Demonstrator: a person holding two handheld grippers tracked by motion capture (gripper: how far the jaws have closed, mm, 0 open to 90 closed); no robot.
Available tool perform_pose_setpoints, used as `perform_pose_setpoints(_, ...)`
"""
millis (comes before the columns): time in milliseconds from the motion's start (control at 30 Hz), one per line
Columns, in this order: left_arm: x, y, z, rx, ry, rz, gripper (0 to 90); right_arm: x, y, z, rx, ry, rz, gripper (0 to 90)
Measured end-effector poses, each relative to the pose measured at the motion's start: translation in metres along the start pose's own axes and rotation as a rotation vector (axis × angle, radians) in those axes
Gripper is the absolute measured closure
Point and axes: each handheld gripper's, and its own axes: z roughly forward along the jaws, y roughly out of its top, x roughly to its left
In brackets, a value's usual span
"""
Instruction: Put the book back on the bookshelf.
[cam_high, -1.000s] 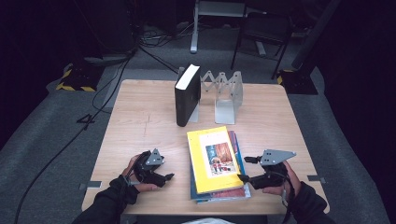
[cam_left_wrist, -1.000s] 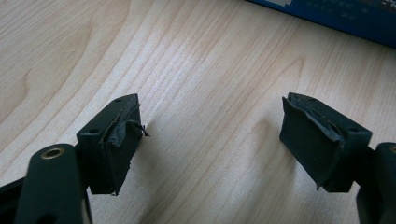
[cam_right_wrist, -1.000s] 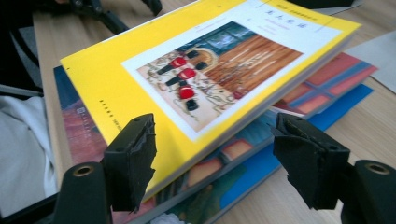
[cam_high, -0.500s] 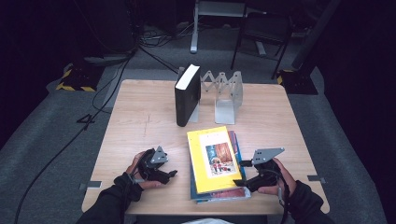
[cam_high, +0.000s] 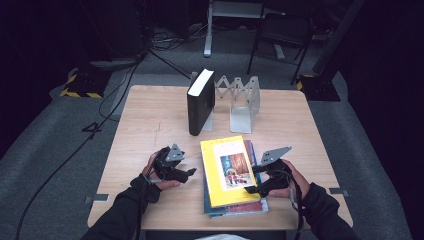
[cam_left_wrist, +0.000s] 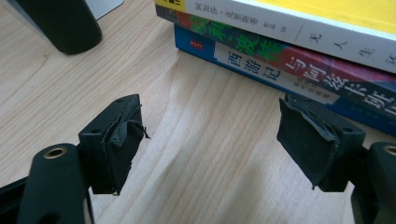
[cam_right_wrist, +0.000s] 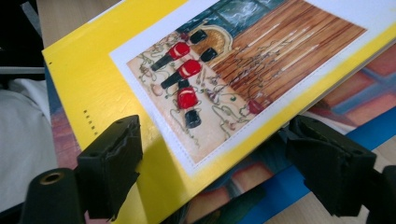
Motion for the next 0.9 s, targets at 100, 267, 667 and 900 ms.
perform_pose_setpoints(100,-0.001,0.005,0.006,0.004,0.000,0.013,22.7,0.000,0.001,0.001,-0.004,-0.005,-0.011,18.2)
perform_pose_setpoints(267,0.000,0.010,0.012,0.010,-0.012,0.001,23.3,0.000,0.001,0.002,-0.018,-0.008,-0.013,18.4)
perform_pose_setpoints(667,0.008,0.019,0.021,-0.018,0.007,-0.023,26.2,0.002,0.001,0.002,-0.034,-0.023,-0.039,20.5)
perform_pose_setpoints(900,0.013,0.021,0.024,-0.008,0.017,-0.032,26.8,0.004,0.002,0.002,-0.053,-0.039,-0.065,24.2)
